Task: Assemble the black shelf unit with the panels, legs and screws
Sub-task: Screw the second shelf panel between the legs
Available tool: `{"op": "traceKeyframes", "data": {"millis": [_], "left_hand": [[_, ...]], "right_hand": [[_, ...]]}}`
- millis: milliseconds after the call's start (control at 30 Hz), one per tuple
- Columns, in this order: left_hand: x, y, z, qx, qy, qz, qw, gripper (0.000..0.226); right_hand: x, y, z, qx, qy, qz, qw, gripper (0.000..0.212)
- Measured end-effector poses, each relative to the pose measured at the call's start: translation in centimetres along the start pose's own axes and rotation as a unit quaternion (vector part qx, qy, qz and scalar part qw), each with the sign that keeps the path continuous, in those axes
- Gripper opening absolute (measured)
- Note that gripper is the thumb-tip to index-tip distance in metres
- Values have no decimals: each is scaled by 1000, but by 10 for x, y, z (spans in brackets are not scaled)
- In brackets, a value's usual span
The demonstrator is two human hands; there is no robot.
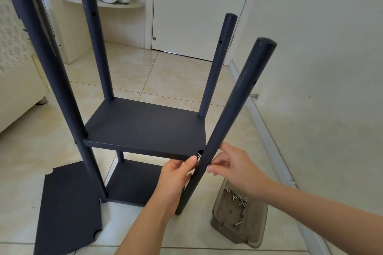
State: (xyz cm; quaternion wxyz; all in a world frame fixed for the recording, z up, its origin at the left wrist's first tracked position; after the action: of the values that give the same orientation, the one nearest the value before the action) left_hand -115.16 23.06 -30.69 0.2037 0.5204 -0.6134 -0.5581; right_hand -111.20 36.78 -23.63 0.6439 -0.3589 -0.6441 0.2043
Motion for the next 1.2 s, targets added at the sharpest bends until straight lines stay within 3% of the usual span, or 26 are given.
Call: {"op": "traceKeyframes", "data": {"millis": [267, 833, 1000, 1133, 1200], "left_hand": [[1, 1, 0, 4, 3, 3, 1000, 21], [-1, 5, -5, 2, 15, -16, 1000, 18], [-1, 11, -8, -4, 35, -12, 999, 16], [-1, 12, -12, -5, 34, 3, 999, 12], [2, 12, -12, -6, 36, 15, 999, 16]], "right_hand": [[-2, -5, 4, -2, -6, -1, 1000, 48], [-3, -4, 6, 15, 9, -54, 998, 36], [1, -11, 11, 23, 23, -48, 998, 65], [0, -14, 15, 37, 13, -71, 997, 52], [-5, -11, 17, 36, -18, -69, 997, 55]]}}
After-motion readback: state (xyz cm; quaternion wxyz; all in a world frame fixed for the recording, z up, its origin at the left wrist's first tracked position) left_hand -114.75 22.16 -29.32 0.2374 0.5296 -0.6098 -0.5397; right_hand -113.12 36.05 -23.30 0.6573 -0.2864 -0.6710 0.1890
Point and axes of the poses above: each hand's wrist, its own z-axis towards the middle knuckle, its own x-axis out of the back of the hand, y = z × x, the point moved 5 cm from there along z, towards the middle knuckle, and after that the axes turned 5 degrees about z, right-handed, at the moved point
